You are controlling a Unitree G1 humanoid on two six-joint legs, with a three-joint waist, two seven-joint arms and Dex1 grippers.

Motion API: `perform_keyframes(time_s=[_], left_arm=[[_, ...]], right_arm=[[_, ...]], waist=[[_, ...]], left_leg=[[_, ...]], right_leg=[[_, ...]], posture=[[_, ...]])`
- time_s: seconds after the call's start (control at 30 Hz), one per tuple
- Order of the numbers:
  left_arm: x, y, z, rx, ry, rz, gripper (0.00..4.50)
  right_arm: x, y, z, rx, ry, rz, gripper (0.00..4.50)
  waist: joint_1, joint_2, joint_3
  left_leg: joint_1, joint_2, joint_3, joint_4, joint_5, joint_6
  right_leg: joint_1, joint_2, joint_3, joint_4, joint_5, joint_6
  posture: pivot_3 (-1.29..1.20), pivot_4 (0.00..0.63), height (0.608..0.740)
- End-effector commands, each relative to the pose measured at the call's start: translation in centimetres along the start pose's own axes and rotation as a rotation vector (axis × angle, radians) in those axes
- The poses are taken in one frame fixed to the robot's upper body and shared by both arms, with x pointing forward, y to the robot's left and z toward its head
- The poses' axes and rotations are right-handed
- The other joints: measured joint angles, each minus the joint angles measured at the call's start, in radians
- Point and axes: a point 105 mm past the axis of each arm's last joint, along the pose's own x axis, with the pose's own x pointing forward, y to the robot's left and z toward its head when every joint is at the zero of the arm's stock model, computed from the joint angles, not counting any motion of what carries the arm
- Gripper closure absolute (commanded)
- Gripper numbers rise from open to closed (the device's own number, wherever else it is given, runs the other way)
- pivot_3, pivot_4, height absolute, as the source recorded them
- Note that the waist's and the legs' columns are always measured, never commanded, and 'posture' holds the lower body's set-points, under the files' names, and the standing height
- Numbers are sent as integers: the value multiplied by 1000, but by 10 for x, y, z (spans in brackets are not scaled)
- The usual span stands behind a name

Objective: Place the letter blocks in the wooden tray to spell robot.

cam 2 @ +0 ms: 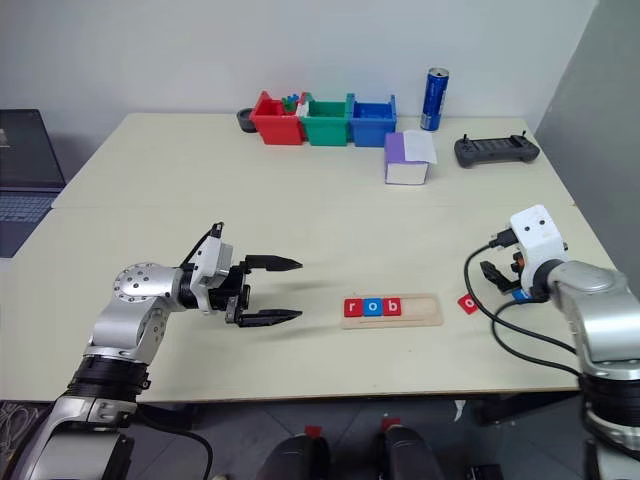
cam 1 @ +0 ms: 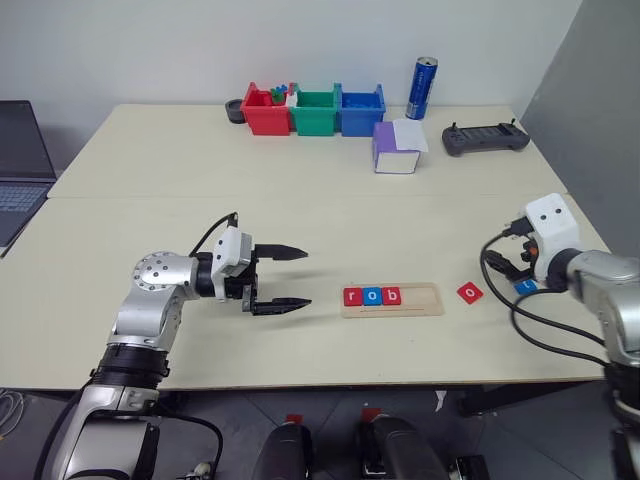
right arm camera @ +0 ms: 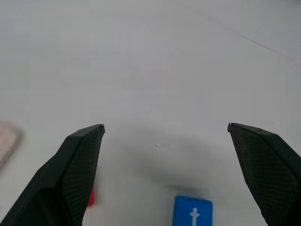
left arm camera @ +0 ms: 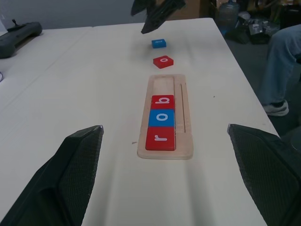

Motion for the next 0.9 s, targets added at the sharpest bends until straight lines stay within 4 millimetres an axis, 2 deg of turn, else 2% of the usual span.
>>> perform_keyframes(time_s=[0.03,0.13,0.33,0.6,0.9], left_arm=[[-6,3,12,56,-12,32,0],[-9,1,14,61,-7,47,0],[-18,-7,13,57,14,90,0],[-27,-16,6,39,31,130,0],[-35,-20,-1,30,39,152,0]], right_arm=[[-5,6,-1,-227,-43,306,43],[0,-9,1,-280,-58,401,43],[9,-7,-13,-532,75,651,43],[24,-1,-26,-692,165,759,43],[29,4,-33,-733,197,807,43]], waist=[[-3,0,0],[-8,-1,2],[0,-1,3],[4,0,3],[5,0,3]], left_leg=[[0,0,0,0,0,0],[1,0,2,2,0,0],[1,1,1,2,0,-1],[1,0,2,4,0,-1],[2,1,2,4,0,-1]], right_leg=[[0,0,0,0,0,0],[0,0,1,1,0,0],[0,0,1,3,0,0],[0,-1,2,4,0,0],[0,-1,2,6,0,-1]], posture=[[0,150,740],[0,150,740],[0,150,740],[0,150,740],[0,150,740]])
